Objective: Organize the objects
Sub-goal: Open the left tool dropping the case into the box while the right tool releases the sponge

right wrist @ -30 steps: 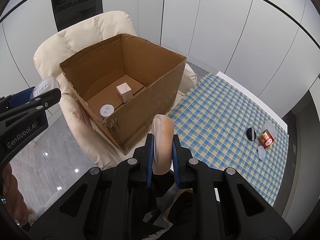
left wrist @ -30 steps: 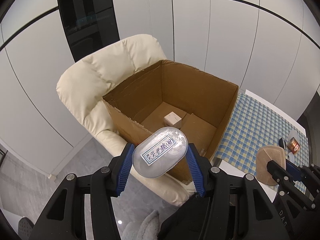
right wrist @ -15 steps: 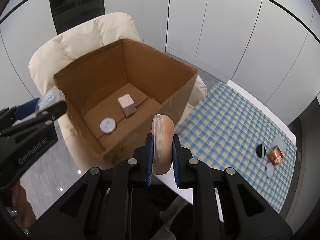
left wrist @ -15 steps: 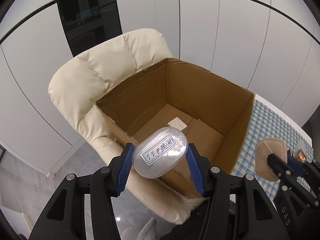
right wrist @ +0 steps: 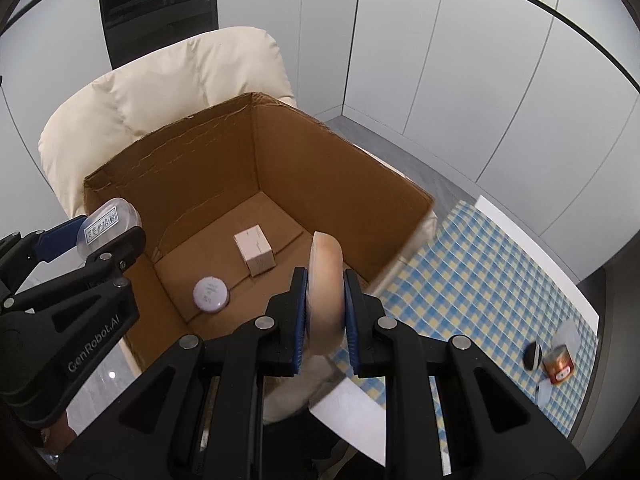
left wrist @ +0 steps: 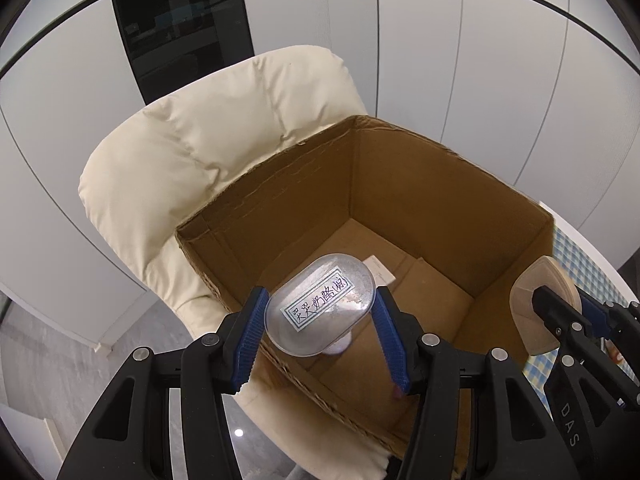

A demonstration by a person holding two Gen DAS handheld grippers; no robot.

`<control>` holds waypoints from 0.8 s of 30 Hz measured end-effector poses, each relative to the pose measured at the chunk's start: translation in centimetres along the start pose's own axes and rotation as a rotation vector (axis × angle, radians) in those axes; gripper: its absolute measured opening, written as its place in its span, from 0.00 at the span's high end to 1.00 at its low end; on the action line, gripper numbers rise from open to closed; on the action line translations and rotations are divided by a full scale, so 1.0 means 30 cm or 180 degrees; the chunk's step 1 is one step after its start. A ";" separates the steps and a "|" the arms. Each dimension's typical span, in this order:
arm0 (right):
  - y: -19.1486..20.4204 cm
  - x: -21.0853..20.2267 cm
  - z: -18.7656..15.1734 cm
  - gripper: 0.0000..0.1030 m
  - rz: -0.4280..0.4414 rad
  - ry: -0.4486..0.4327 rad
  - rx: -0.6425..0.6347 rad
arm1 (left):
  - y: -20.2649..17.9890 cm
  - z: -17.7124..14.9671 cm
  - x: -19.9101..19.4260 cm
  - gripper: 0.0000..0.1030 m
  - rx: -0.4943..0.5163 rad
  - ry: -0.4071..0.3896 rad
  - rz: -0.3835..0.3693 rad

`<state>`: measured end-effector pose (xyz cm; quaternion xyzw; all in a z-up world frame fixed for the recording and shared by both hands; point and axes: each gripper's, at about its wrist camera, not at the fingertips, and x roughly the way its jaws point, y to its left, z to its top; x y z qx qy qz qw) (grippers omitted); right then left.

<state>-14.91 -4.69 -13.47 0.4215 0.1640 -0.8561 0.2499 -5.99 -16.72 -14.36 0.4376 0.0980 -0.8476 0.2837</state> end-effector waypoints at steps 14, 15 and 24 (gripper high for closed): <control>0.020 0.130 -0.009 0.83 0.0099 0.0228 0.0010 | 0.004 0.011 0.104 0.47 -0.0029 0.0154 -0.0058; 0.020 0.130 -0.009 0.81 0.0114 0.0207 0.0005 | -0.002 0.011 0.104 0.41 -0.0022 0.0151 -0.0079; 0.014 0.077 -0.006 0.00 -0.0033 -0.0048 -0.0008 | -0.019 0.015 0.015 0.01 0.0051 -0.0249 0.0067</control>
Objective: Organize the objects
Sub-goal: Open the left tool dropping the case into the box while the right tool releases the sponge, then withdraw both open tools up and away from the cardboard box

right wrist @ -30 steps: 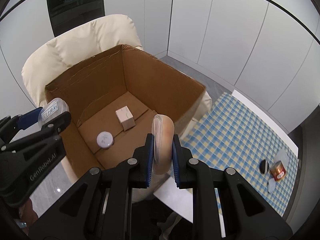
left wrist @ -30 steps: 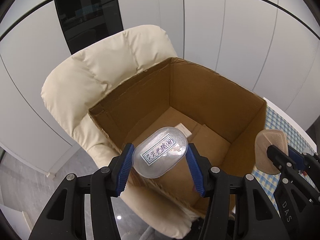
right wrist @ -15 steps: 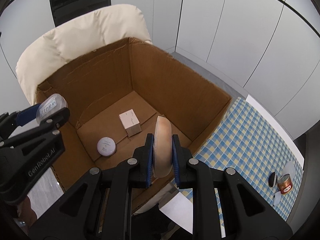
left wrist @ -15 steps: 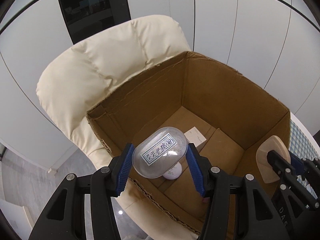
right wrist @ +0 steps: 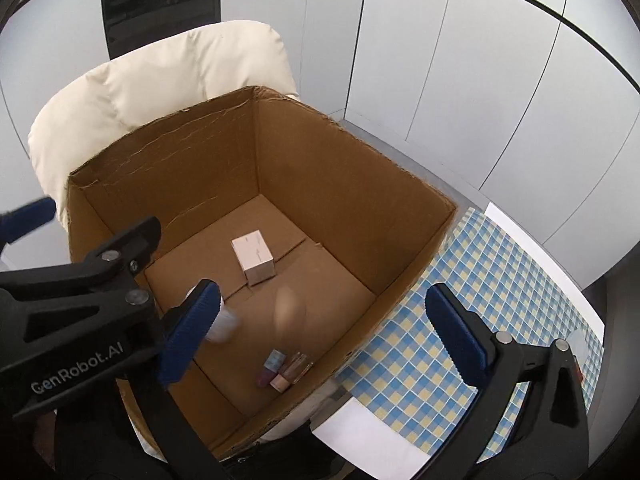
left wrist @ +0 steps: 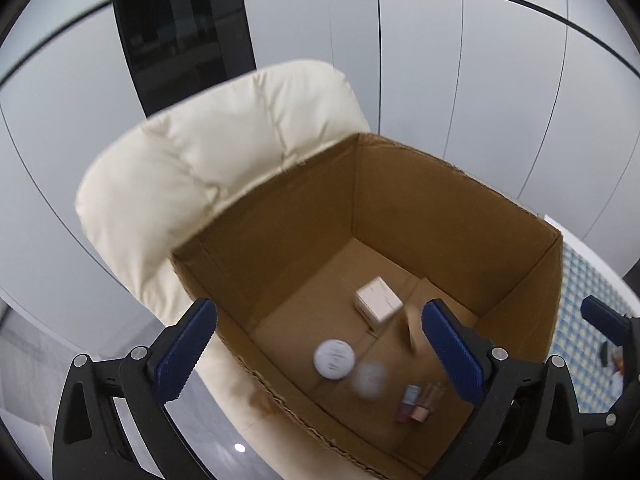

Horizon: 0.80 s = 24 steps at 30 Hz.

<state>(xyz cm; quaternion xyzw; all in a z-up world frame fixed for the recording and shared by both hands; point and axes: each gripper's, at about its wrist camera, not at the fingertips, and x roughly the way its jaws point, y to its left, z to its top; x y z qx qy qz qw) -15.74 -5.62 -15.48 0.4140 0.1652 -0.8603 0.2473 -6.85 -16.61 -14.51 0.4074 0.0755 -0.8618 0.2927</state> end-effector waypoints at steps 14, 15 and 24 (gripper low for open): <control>-0.050 0.010 -0.013 0.00 0.0020 0.0100 0.0178 | 0.007 -0.004 0.011 0.01 -0.0089 0.0139 -0.0221; -0.050 0.012 -0.014 0.00 0.0020 0.0102 0.0183 | 0.007 -0.006 0.011 0.01 -0.0088 0.0140 -0.0221; -0.050 0.018 -0.029 0.00 -0.0001 0.0147 0.0220 | 0.002 -0.013 0.010 0.01 -0.0072 0.0214 -0.0251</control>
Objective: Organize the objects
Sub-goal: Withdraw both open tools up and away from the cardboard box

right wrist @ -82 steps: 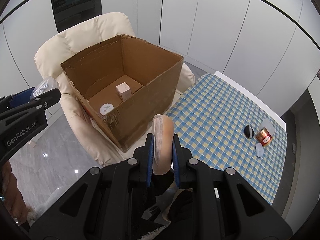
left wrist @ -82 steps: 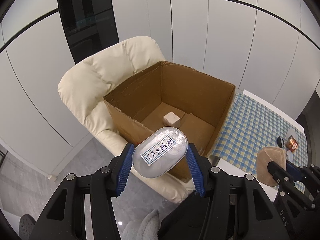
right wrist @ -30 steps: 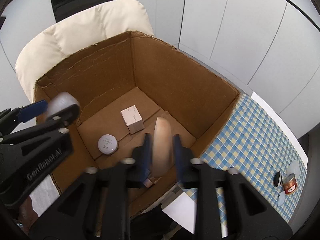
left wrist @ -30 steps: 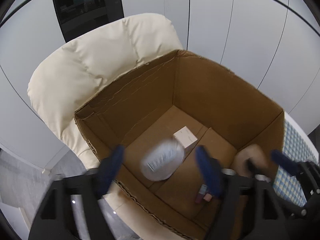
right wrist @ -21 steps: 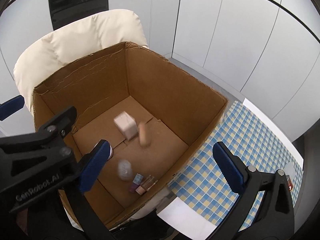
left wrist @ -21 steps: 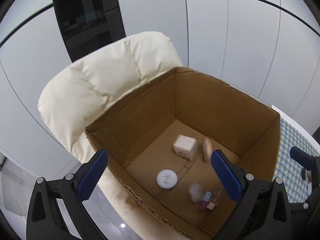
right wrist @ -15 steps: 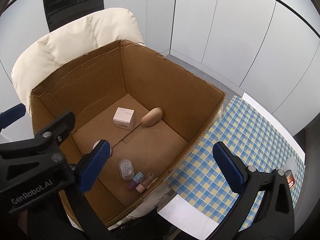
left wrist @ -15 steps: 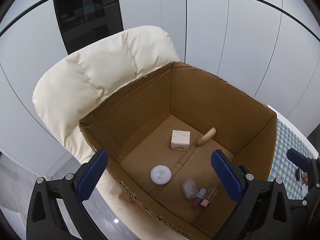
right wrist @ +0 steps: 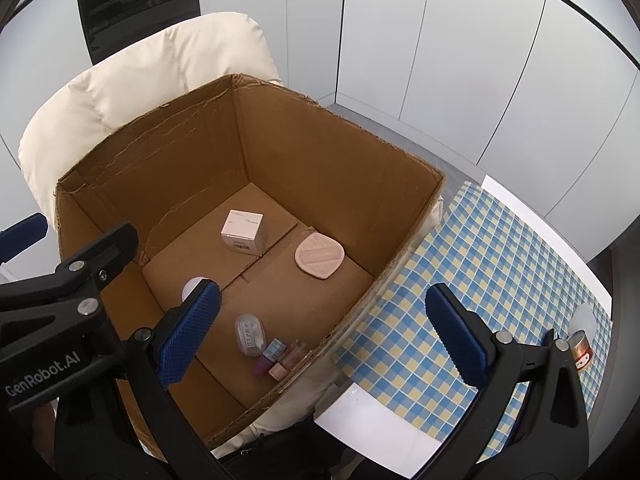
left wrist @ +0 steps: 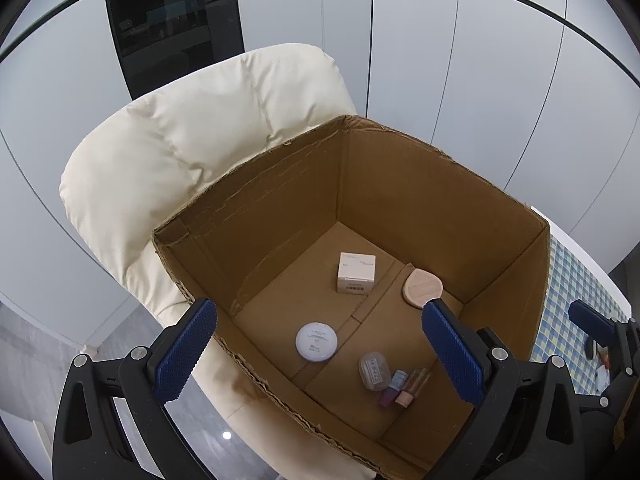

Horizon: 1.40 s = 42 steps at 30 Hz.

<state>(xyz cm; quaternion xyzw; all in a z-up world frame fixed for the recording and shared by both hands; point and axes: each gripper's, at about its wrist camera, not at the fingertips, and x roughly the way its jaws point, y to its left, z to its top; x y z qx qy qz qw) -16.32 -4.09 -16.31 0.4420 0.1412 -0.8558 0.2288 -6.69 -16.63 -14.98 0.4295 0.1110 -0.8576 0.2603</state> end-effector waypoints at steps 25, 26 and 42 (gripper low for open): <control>-0.038 -0.220 -0.095 0.00 -0.0053 -0.0097 0.0107 | 0.085 -0.101 -0.215 0.01 0.0046 -0.0087 -0.0051; -0.035 -0.237 -0.104 0.00 -0.0052 -0.0105 0.0100 | 0.093 -0.111 -0.232 0.01 0.0049 -0.0097 -0.0061; -0.071 -0.480 -0.248 0.00 -0.0128 -0.0188 0.0324 | 0.136 -0.269 -0.405 0.01 0.0220 -0.0158 0.0014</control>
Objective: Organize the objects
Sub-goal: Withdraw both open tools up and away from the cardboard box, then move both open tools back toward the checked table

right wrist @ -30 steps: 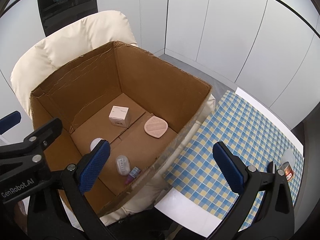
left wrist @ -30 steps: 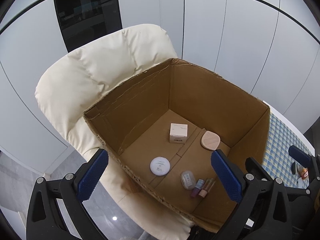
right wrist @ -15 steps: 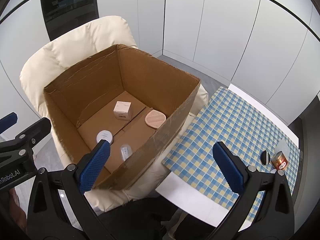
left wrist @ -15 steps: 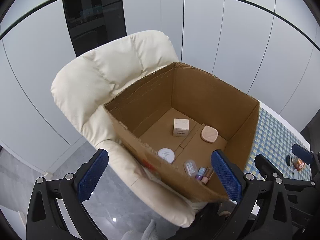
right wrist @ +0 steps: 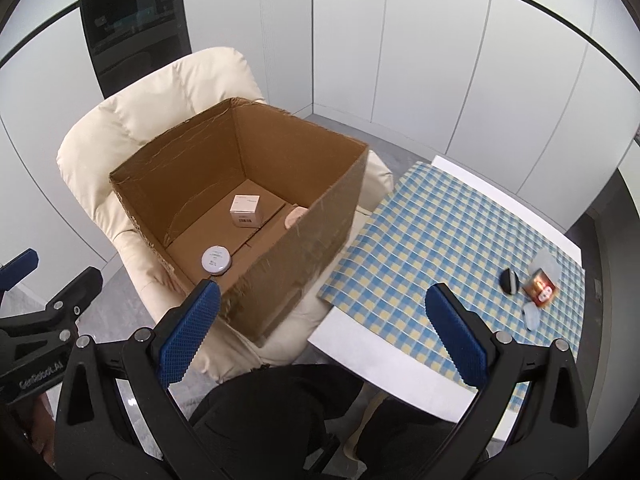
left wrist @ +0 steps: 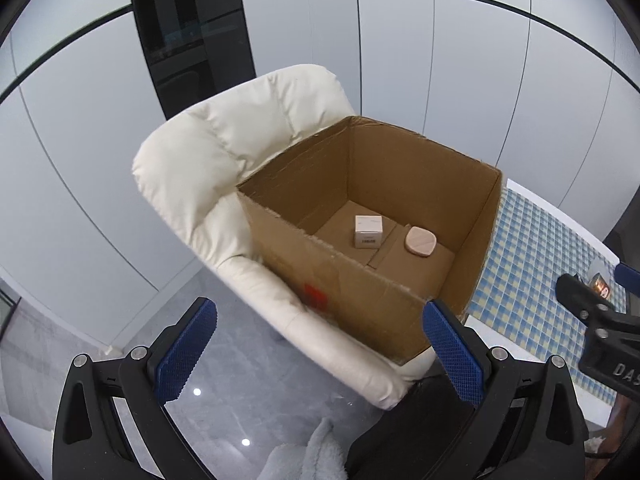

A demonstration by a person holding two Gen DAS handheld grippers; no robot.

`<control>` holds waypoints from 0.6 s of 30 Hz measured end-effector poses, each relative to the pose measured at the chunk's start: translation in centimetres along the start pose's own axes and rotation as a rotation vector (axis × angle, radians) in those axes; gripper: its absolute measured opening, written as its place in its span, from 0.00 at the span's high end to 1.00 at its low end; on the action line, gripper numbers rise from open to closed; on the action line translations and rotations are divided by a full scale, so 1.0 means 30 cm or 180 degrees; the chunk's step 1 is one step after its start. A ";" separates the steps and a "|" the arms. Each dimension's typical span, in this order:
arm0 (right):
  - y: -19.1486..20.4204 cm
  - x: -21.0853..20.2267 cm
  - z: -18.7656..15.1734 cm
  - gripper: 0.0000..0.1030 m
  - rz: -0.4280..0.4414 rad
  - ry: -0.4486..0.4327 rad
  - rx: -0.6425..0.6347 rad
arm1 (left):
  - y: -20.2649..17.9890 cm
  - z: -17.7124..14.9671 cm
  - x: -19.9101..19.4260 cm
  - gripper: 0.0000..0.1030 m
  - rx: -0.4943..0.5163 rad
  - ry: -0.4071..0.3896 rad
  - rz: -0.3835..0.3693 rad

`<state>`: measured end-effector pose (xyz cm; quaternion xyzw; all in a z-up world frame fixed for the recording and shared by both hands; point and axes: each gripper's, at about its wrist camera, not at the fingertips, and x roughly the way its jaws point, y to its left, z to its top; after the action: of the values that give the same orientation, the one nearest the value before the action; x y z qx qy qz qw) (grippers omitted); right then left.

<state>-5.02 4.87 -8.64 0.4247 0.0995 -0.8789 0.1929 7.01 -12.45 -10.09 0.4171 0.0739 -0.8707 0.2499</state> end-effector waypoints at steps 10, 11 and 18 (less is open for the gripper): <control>-0.034 -0.129 -0.069 0.00 -0.0096 -0.0055 0.0061 | -0.025 -0.086 -0.101 0.01 0.0138 -0.0012 0.0007; -0.037 -0.141 -0.078 0.00 -0.0101 -0.0063 0.0073 | -0.030 -0.096 -0.107 0.01 0.0157 -0.0005 -0.0009; -0.064 -0.208 -0.134 0.00 -0.0061 -0.0020 0.0174 | -0.050 -0.146 -0.163 0.01 0.0234 0.0030 -0.0047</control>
<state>0.53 9.56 -6.21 0.4261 0.0790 -0.8845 0.1730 11.86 -7.85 -9.29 0.4295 0.0460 -0.8727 0.2275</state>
